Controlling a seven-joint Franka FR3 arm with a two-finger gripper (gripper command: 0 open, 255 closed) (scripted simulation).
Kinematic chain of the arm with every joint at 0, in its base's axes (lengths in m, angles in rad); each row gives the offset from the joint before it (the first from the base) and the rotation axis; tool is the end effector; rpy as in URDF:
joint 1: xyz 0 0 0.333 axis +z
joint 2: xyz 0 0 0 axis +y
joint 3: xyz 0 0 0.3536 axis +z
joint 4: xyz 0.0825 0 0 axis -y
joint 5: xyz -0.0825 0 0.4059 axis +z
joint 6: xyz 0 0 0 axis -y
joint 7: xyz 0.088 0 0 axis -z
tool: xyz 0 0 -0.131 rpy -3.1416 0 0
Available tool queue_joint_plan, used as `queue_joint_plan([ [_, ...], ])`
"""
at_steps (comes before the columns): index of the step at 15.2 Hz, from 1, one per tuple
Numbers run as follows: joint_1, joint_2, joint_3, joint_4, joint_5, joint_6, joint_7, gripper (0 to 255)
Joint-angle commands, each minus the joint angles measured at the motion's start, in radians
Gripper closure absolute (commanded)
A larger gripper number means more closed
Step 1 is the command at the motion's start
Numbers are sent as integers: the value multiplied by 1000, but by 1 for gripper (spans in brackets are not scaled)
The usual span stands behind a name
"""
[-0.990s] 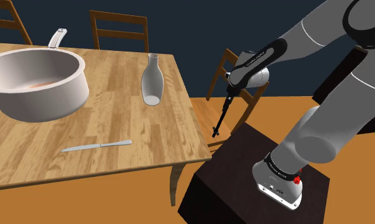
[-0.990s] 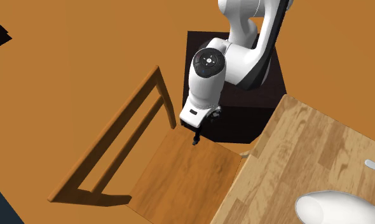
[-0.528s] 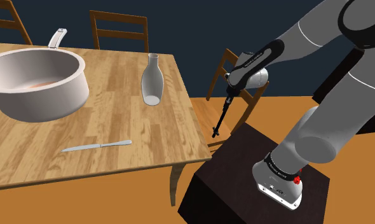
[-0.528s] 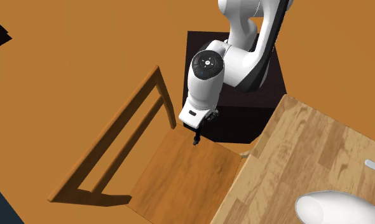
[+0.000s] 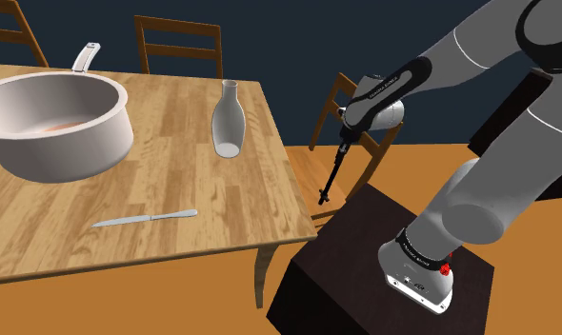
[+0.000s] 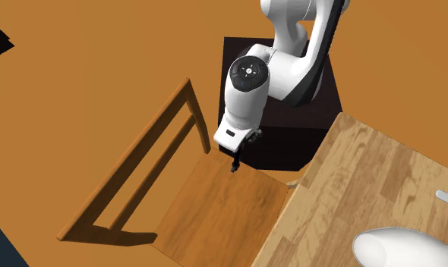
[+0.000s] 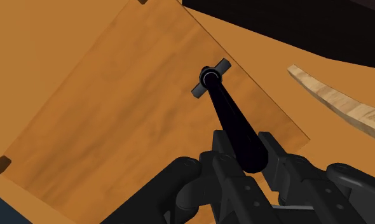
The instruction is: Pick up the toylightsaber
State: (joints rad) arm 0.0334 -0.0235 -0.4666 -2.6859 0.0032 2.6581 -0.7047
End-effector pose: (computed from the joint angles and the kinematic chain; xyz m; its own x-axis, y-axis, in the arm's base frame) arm 0.3832 -0.1761 0.2339 0.9641 0.2656 0.0026 0.2656 -0.9640 -0.0136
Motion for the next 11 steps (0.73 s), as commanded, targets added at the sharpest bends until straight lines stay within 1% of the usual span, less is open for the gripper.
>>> queue_joint_plan([
  [1,-5,-34,-2,4,-33,-35,22,255],
  [6,-19,-115,5,14,-91,-120,66,255],
  [11,-32,-187,18,32,-128,-205,94,255],
])
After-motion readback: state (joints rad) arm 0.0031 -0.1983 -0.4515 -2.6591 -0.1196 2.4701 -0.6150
